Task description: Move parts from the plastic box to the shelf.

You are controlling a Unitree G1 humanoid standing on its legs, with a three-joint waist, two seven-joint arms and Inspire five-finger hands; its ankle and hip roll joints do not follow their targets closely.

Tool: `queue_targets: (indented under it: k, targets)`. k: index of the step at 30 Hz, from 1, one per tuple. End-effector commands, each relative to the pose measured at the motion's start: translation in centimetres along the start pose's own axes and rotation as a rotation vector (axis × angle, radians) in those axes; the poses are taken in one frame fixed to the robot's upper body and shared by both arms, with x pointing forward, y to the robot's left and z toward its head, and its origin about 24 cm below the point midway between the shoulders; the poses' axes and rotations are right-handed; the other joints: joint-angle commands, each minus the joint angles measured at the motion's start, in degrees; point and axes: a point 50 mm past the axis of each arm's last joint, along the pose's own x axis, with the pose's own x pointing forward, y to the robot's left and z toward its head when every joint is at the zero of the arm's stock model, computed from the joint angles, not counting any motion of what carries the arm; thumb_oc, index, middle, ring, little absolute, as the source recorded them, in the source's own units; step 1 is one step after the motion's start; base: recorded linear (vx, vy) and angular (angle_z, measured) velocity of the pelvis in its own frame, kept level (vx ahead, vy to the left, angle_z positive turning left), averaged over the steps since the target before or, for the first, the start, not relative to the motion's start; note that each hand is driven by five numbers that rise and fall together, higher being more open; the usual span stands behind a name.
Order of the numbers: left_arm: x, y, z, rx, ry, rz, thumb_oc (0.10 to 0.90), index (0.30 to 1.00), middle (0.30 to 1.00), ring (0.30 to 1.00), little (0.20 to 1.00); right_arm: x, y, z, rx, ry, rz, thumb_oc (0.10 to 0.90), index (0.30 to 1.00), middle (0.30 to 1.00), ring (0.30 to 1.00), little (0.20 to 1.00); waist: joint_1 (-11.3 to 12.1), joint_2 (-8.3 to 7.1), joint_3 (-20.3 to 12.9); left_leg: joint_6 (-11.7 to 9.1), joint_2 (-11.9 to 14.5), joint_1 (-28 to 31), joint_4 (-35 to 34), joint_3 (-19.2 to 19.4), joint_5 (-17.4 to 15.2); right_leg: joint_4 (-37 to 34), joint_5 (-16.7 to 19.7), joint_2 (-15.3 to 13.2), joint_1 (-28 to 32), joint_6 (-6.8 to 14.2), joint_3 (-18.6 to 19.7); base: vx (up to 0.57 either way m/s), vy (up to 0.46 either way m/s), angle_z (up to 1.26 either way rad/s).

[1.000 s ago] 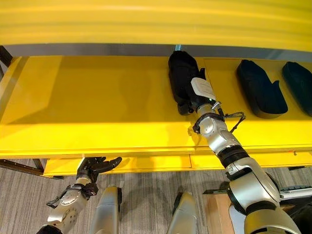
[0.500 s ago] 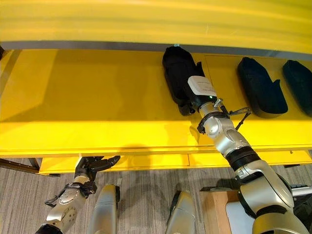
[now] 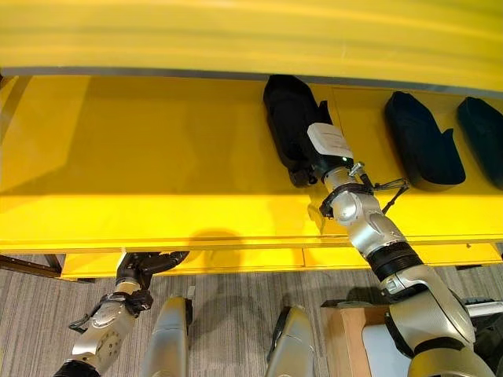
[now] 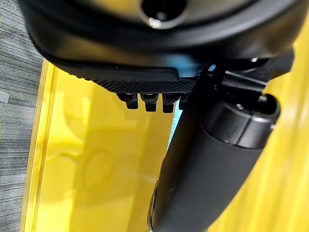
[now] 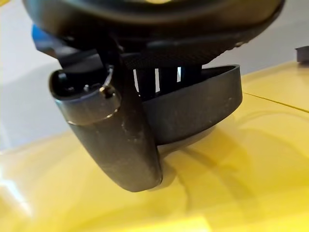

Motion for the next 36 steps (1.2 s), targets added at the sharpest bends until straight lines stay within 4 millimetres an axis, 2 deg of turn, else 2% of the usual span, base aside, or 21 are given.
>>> queue_targets:
  k: [1,8,25,34,35,36]
  targets:
    - [0.5,-1.1,4.5,-0.009,-0.247,-0.051,0.9,1.0,1.0,1.0,1.0,-2.3,2.5,-1.9,0.024,0.055,0.111,0.4,0.3,0.3,0.3,0.3,-0.02,1.04,-1.29,2.71,-0.43,-0.23,-0.06,-0.93,-1.29,-0.4,-2.18,2.97,2.03,-5.2,0.21,0.0,0.0,0.0]
    - [0.4,-1.0,4.4,-0.014,-0.244,-0.038,0.9,1.0,1.0,1.0,1.0,-3.3,2.1,-1.3,0.157,0.027,0.049,0.4,0.3,0.3,0.3,0.3,-0.59,0.66,-1.43,2.81,-0.36,-0.39,-0.04,-0.82,-1.21,-0.78,-1.77,3.35,1.77,-5.06,0.34,0.0,0.0,0.0]
    - [0.1,-0.6,4.2,-0.005,-0.242,-0.023,0.9,1.0,1.0,1.0,1.0,-4.9,1.6,-0.8,0.156,-0.039,0.047,0.4,0.3,0.3,0.3,0.3,-1.07,0.24,-1.91,2.92,-0.42,-1.13,-0.07,-0.67,-1.13,-1.09,-1.44,3.36,1.12,-4.92,0.48,0.0,0.0,0.0]
    - [0.2,-0.6,4.3,-0.002,-0.242,-0.02,0.9,1.0,1.0,1.0,1.0,-4.9,1.4,-1.0,0.128,-0.032,0.05,0.4,0.3,0.3,0.3,0.3,-1.15,0.03,-2.13,2.75,-0.32,-1.41,-0.16,-0.72,-1.14,-1.18,-1.46,3.56,0.77,-4.83,0.58,0.0,0.0,0.0]
    - [0.2,-0.6,4.3,-0.004,-0.243,-0.02,0.9,1.0,1.0,1.0,1.0,-4.8,1.5,-1.1,0.129,-0.023,0.049,0.553,0.514,0.514,0.514,0.514,-1.15,0.05,-2.13,2.76,-0.34,-1.42,-0.04,-0.76,-1.18,-1.03,-1.51,3.51,0.75,-4.82,0.53,0.0,0.0,0.0]
    - [0.2,-0.6,4.3,-0.004,-0.243,-0.02,0.9,1.0,1.0,1.0,1.0,-4.8,1.5,-1.1,0.129,-0.023,0.049,0.816,0.882,0.882,0.882,0.882,-1.15,0.05,-2.13,2.76,-0.34,-1.42,-0.04,-0.76,-1.18,-1.03,-1.51,3.51,0.75,-4.82,0.53,0.0,0.0,0.0]
